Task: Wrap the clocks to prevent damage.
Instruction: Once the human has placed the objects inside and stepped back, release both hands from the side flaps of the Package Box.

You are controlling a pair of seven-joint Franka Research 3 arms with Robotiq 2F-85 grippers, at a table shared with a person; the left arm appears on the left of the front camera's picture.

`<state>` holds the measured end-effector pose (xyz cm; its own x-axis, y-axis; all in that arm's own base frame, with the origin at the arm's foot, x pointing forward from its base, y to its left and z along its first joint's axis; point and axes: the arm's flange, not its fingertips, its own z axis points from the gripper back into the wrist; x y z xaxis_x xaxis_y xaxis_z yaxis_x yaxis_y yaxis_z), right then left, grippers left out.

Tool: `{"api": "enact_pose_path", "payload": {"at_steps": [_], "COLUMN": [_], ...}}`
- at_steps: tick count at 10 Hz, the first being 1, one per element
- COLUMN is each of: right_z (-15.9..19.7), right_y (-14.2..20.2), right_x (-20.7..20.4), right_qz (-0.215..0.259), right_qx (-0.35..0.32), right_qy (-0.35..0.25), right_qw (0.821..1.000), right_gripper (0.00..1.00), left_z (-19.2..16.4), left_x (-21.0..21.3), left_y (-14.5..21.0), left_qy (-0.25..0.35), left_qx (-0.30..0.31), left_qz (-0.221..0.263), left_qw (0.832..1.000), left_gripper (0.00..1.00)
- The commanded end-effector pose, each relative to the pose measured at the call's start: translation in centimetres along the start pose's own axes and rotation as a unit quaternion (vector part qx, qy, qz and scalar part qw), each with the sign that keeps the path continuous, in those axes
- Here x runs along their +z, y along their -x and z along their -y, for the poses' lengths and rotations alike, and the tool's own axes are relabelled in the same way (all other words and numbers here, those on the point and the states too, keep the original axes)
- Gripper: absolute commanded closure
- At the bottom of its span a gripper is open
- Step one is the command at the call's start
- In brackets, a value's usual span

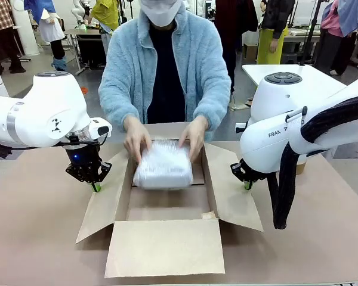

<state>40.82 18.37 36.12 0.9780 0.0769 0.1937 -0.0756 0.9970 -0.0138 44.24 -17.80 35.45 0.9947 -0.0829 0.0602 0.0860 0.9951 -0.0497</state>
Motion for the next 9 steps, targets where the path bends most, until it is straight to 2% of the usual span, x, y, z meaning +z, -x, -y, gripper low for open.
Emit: {"api": "enact_pose_path", "payload": {"at_steps": [1,9], "right_z": [-0.04,-0.04], "right_y": [0.00,0.00], "right_x": [0.09,0.09], "right_qz": [0.003,0.003], "right_qx": [-0.005,-0.005], "right_qy": [0.003,0.003], "right_qw": [1.000,1.000], "right_gripper": [0.99,0.99], "left_z": [-0.10,-0.10], "left_x": [0.08,0.08], "left_y": [0.09,0.09], "left_qy": [-0.001,-0.001], "left_qx": [0.001,0.001], "left_qz": [0.001,0.001], "left_qw": [1.000,1.000], "left_gripper": [1.00,1.00]}}
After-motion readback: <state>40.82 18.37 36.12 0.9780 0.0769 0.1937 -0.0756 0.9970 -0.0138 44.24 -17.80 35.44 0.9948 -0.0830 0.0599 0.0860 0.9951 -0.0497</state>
